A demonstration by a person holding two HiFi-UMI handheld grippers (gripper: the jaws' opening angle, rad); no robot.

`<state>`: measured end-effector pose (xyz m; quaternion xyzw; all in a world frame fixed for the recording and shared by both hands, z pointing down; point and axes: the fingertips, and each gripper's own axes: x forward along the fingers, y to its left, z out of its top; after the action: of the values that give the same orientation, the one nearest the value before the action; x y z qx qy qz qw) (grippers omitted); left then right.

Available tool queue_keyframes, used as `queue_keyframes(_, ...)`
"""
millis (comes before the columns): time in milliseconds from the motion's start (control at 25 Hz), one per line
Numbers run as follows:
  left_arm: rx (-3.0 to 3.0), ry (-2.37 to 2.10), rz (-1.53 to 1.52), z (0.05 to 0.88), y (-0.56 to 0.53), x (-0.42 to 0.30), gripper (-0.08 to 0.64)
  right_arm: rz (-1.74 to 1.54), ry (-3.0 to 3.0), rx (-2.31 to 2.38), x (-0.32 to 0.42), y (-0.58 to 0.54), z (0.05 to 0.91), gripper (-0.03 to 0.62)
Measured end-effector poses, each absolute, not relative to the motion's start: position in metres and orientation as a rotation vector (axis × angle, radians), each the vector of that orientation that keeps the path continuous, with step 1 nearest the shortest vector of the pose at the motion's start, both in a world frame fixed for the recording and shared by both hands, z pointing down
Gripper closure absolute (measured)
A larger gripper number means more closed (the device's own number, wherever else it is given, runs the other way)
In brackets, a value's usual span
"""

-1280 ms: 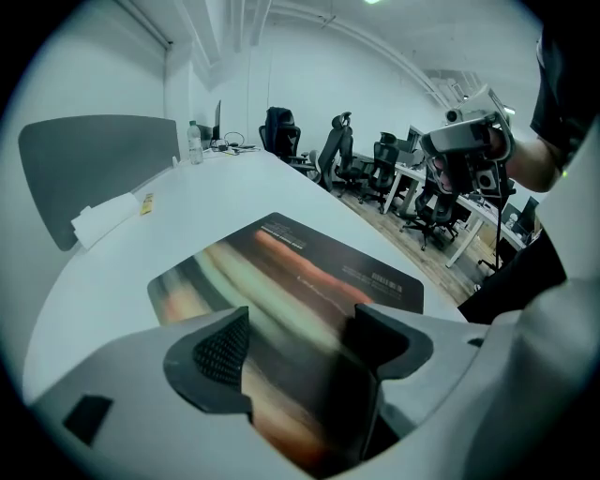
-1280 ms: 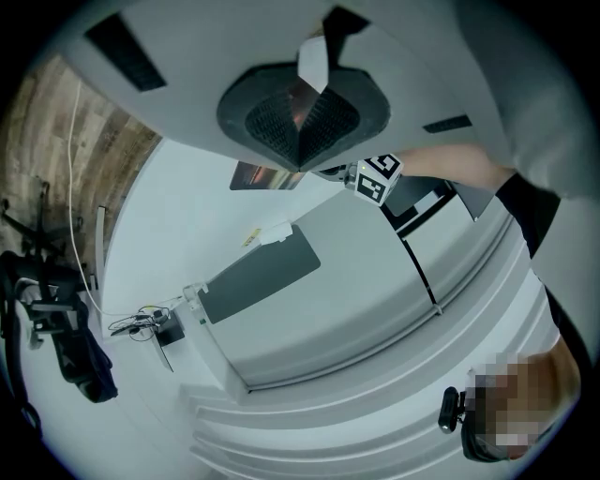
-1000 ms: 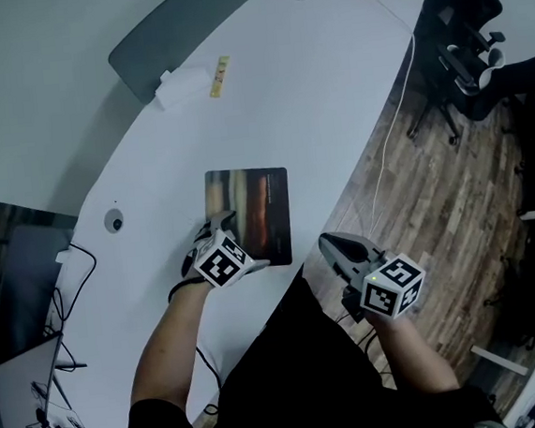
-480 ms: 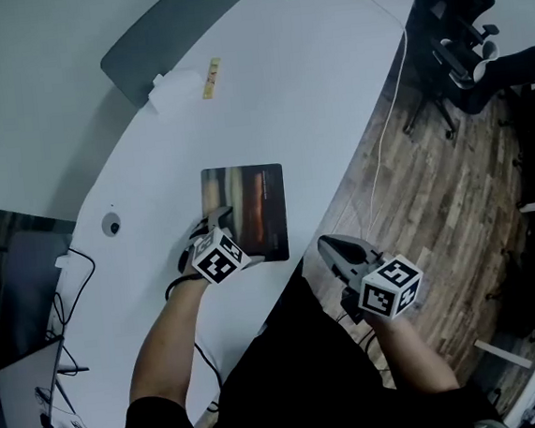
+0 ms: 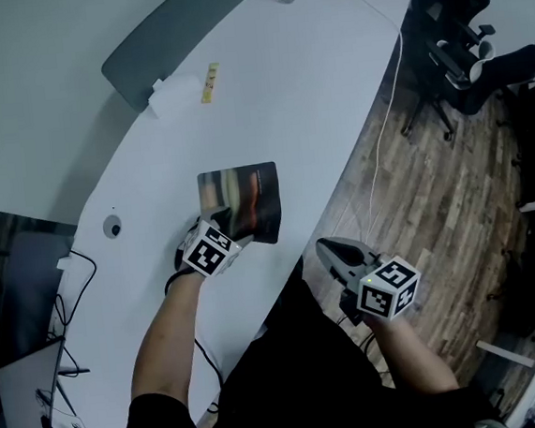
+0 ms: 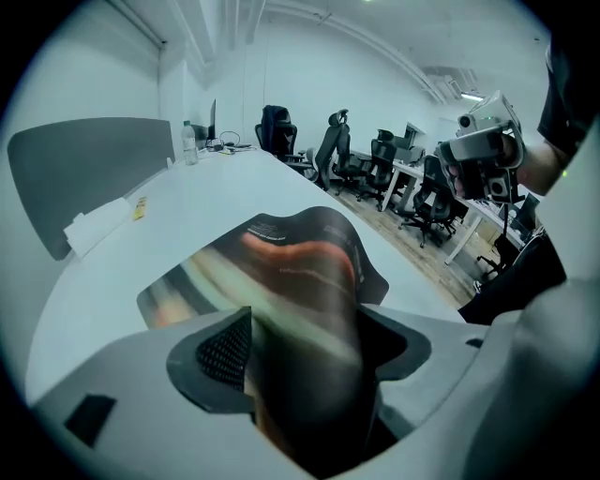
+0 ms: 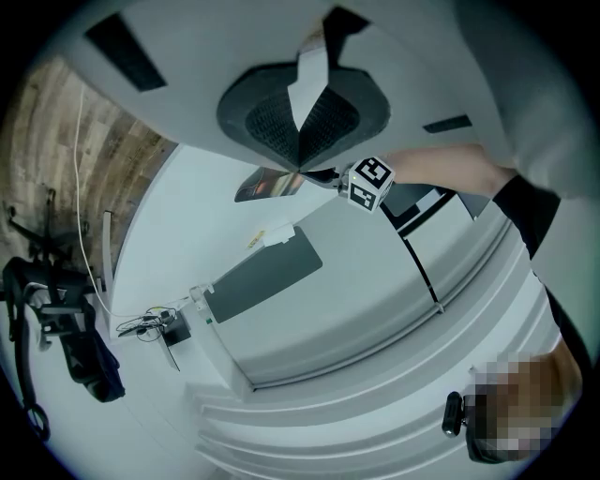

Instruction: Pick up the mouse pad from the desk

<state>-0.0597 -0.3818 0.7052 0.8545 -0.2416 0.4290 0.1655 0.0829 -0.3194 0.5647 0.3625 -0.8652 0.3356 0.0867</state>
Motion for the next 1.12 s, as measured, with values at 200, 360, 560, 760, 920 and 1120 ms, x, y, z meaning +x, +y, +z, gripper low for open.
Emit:
queue_keyframes(200, 2.439, -0.790, 1.167, 0.698, -0.379, -0.059, 0.273, 0.973, -2.596, 1.096, 0.085, -0.321, 0.552, 0.589)
queue_keyframes(360, 2.475, -0.901, 1.093, 0.687, -0.375, -0.062, 0.375, 0.934, -2.606, 1.112, 0.085, -0.319, 0.538, 0.589)
queue_keyframes(560, 2.488, -1.033, 1.015, 0.642, -0.375, -0.074, 0.444, 0.890, -2.623, 1.122, 0.081, -0.307, 0.521, 0.589)
queue_keyframes(760, 2.536, -1.121, 0.949, 0.605, -0.365, -0.083, 0.449, 0.838, -2.640, 1.138, 0.075, -0.290, 0.501, 0.589)
queue_keyframes(920, 2.570, -1.168, 0.873, 0.576, -0.351, -0.090, 0.449, 0.786, -2.646, 1.173, 0.076, -0.276, 0.485, 0.589)
queue_keyframes(1120, 2.596, -1.182, 0.791, 0.552, -0.327, -0.094, 0.449, 0.737, -2.642, 1.265, 0.088, -0.259, 0.468, 0.589)
